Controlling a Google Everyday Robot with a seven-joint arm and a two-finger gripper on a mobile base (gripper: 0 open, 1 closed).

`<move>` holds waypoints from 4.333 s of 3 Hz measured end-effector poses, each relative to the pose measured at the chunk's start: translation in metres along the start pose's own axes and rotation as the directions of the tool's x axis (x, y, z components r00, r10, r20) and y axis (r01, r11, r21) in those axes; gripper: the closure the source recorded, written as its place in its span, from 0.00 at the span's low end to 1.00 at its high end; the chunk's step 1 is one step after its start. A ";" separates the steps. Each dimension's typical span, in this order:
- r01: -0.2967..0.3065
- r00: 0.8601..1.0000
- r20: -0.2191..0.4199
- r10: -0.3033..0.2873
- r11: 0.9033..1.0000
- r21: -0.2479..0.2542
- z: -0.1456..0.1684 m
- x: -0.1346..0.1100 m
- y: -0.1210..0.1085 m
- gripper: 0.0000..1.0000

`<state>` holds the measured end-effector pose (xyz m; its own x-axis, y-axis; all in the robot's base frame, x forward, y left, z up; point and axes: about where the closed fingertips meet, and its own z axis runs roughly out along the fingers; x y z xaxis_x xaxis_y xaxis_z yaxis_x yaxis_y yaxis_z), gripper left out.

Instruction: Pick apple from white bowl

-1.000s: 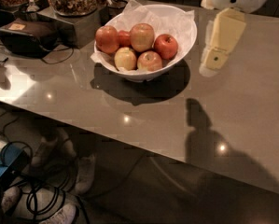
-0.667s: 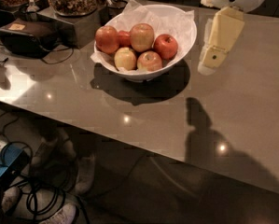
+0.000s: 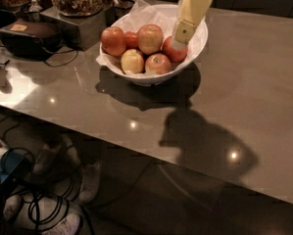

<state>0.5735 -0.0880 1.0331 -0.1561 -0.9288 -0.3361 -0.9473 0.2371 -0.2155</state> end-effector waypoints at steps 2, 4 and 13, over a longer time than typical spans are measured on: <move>-0.004 0.998 0.061 0.000 0.998 0.070 -0.007 -0.014 -0.015 0.00; -0.108 0.993 0.056 0.106 0.994 0.023 0.030 -0.033 -0.044 0.00; -0.262 0.965 -0.053 0.257 0.955 -0.138 0.151 -0.028 -0.082 0.16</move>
Offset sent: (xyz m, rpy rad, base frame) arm 0.0069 -0.0015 0.0096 0.0466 -0.0701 -0.0279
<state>0.6980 -0.0387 0.9215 -0.4087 -0.8505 -0.3312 -0.9026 0.4303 0.0087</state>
